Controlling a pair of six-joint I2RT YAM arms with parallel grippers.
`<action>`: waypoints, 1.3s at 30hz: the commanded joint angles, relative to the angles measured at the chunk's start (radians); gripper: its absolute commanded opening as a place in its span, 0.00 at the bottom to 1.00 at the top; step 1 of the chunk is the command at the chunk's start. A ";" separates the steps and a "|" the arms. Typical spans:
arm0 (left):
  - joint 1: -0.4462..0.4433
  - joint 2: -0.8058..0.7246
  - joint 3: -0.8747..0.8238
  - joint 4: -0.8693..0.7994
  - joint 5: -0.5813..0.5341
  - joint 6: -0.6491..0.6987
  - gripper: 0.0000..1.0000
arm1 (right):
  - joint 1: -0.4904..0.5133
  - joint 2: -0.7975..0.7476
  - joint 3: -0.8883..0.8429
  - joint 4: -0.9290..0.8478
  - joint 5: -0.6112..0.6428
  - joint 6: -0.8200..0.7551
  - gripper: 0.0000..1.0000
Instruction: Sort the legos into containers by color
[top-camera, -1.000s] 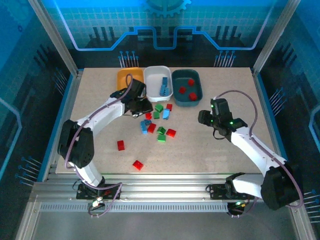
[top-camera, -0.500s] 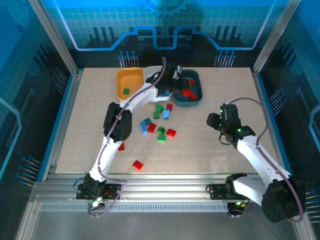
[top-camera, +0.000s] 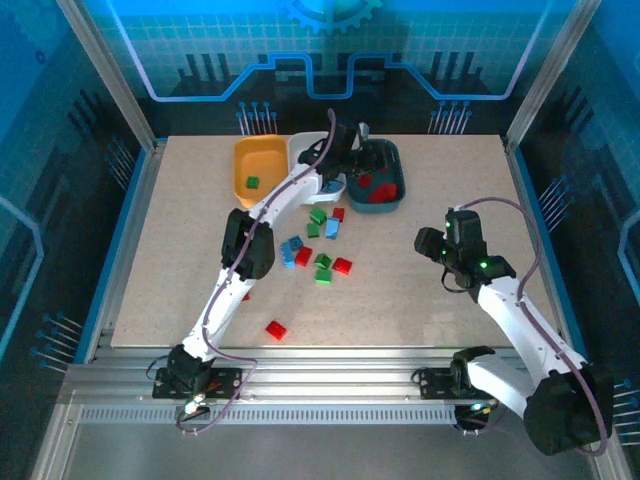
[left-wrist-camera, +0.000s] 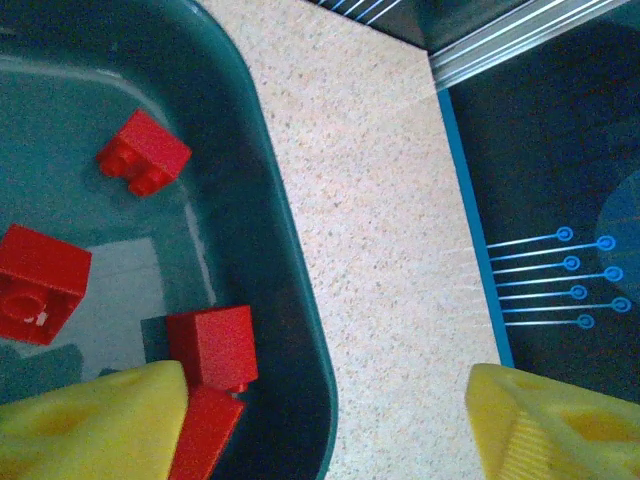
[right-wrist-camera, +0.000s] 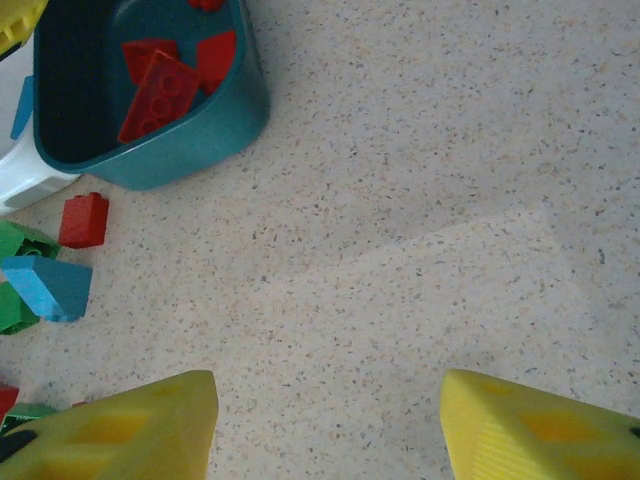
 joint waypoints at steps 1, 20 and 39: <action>-0.002 -0.082 0.035 -0.056 -0.024 0.052 0.82 | 0.008 -0.037 0.022 -0.018 -0.014 -0.031 0.62; 0.208 -1.192 -1.569 0.321 -0.123 -0.135 0.99 | 0.634 0.443 0.257 -0.052 0.119 0.046 0.73; 0.360 -1.618 -1.942 0.166 -0.136 -0.109 0.99 | 0.787 1.015 0.658 -0.266 0.246 0.403 0.71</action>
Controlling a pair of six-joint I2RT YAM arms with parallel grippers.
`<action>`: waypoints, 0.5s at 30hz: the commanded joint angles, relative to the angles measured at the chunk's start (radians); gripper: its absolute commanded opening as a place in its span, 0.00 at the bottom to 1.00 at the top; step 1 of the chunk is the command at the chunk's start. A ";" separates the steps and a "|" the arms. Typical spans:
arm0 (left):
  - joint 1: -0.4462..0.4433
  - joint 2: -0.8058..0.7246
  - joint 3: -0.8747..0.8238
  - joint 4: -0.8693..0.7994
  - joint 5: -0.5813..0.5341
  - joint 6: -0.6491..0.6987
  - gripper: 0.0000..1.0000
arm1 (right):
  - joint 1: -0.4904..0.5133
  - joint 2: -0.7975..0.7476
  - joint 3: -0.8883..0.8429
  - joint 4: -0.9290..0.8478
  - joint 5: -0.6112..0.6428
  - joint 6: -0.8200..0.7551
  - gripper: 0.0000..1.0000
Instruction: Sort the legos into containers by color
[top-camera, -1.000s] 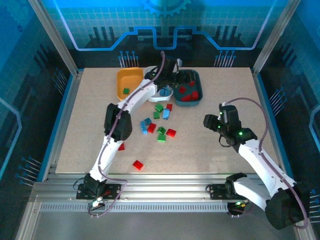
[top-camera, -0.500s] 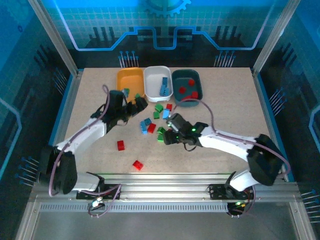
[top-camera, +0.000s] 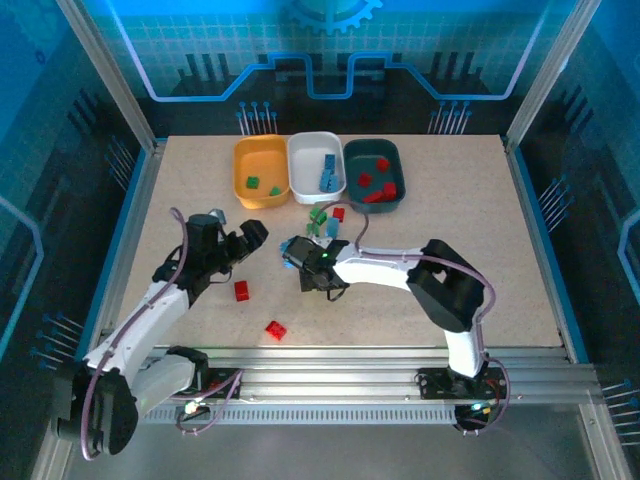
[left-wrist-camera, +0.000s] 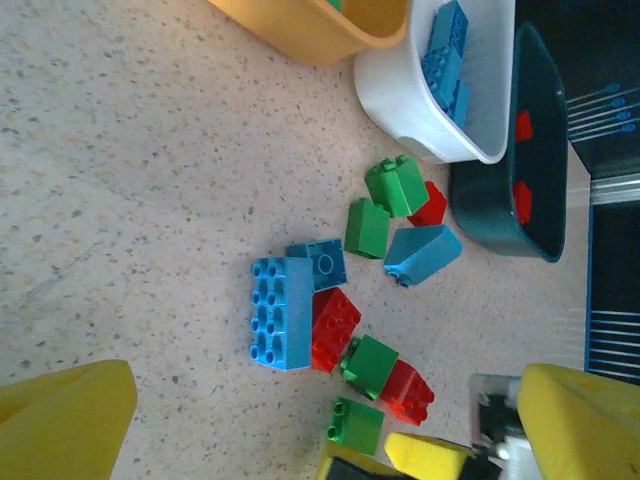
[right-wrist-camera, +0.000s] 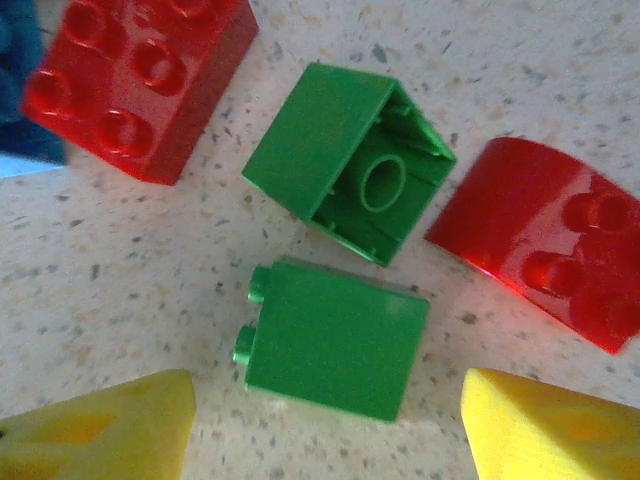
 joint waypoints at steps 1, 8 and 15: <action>0.034 -0.033 -0.040 -0.044 0.023 0.027 0.99 | 0.013 0.057 0.045 -0.069 0.048 0.088 0.70; 0.073 -0.067 -0.079 -0.035 0.067 0.035 0.99 | 0.008 0.089 0.059 -0.046 0.089 0.124 0.66; 0.112 -0.068 -0.083 -0.030 0.099 0.042 0.99 | -0.002 0.110 0.070 -0.035 0.109 0.125 0.52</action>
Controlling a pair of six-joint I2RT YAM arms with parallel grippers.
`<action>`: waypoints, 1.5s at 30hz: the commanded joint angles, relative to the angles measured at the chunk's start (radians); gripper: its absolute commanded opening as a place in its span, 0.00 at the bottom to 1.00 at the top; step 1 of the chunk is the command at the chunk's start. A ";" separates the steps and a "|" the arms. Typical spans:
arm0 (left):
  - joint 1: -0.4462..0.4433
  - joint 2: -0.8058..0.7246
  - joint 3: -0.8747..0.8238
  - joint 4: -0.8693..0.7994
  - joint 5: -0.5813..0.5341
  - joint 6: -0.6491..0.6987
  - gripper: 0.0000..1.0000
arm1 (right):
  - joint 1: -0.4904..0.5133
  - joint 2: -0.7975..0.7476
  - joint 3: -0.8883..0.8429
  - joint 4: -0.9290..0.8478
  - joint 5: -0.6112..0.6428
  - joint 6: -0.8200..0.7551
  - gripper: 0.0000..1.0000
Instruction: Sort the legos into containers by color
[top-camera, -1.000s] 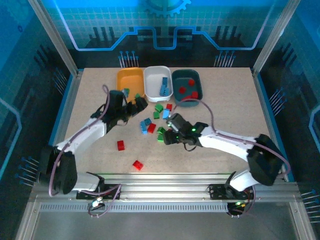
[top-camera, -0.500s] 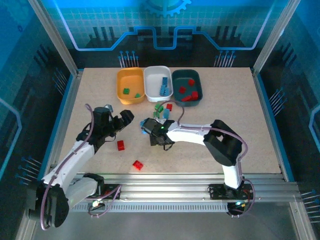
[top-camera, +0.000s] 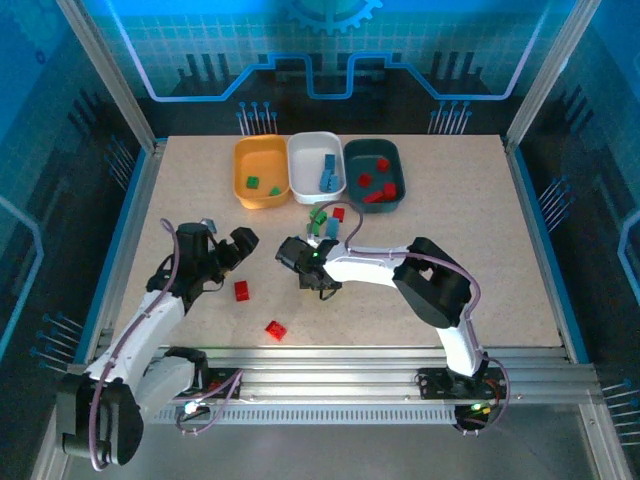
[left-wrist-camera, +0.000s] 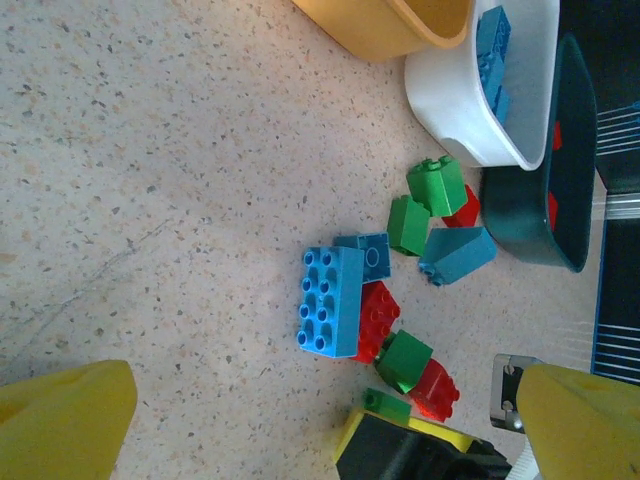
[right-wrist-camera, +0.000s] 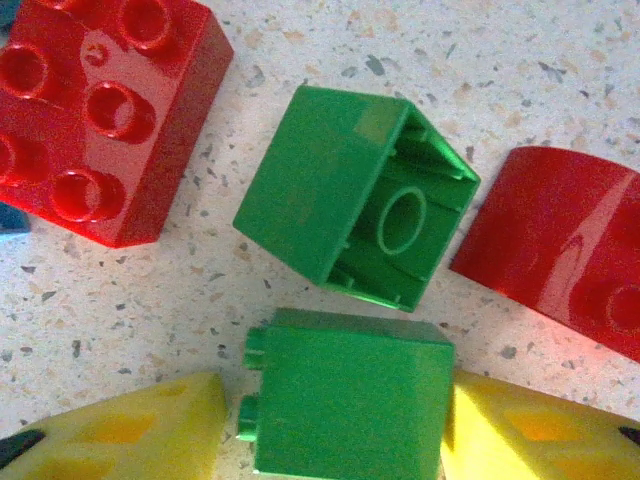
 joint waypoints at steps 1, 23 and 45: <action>0.026 -0.017 -0.017 -0.008 0.040 0.036 0.99 | -0.009 0.035 0.002 -0.011 0.067 0.015 0.48; 0.108 -0.010 -0.067 -0.112 0.066 -0.079 0.99 | -0.097 -0.010 0.307 0.174 -0.110 -0.505 0.43; 0.117 -0.035 -0.056 -0.060 0.191 0.000 0.99 | -0.291 0.617 1.288 -0.025 -0.392 -0.721 0.76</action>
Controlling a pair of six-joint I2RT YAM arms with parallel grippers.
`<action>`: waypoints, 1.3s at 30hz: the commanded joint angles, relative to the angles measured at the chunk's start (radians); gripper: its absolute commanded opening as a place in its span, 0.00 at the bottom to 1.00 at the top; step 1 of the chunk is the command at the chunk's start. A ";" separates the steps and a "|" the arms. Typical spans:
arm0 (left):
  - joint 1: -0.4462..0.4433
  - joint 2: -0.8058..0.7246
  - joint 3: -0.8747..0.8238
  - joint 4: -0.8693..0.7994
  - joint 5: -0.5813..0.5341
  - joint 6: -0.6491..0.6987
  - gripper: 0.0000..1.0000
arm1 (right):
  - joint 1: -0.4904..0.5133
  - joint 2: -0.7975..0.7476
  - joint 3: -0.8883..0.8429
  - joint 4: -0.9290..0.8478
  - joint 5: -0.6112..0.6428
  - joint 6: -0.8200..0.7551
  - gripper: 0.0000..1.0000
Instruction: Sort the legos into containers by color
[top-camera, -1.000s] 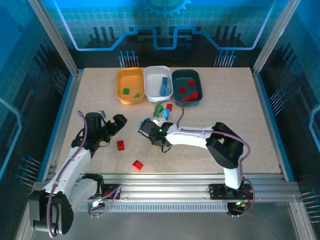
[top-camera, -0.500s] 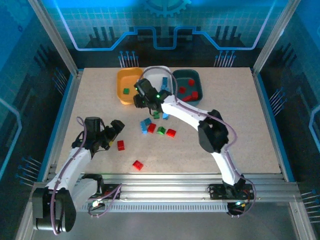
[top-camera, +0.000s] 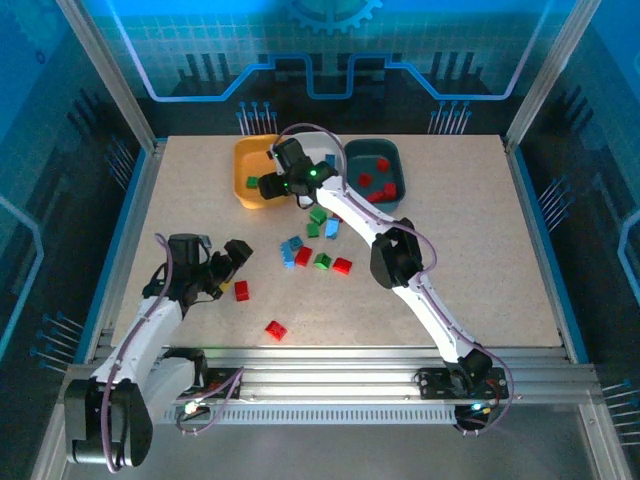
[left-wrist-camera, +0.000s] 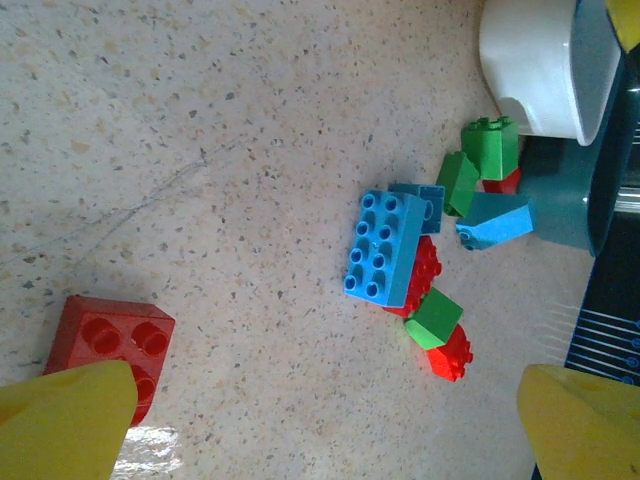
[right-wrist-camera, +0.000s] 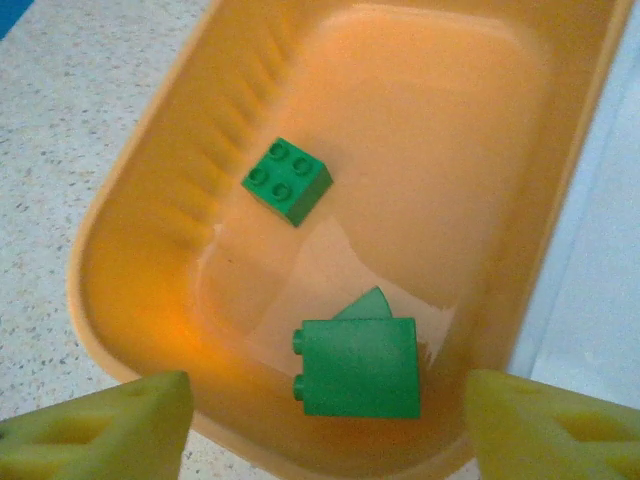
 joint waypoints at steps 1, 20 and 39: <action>0.011 -0.012 0.021 0.010 0.035 0.030 0.99 | 0.003 -0.035 0.035 -0.014 -0.023 -0.034 0.76; -0.206 0.033 -0.016 0.196 0.074 -0.068 0.99 | 0.027 -0.961 -1.402 0.129 0.148 -0.075 0.79; -0.295 0.039 -0.006 0.222 0.035 -0.114 0.99 | 0.016 -0.749 -1.377 0.072 0.209 -0.074 0.77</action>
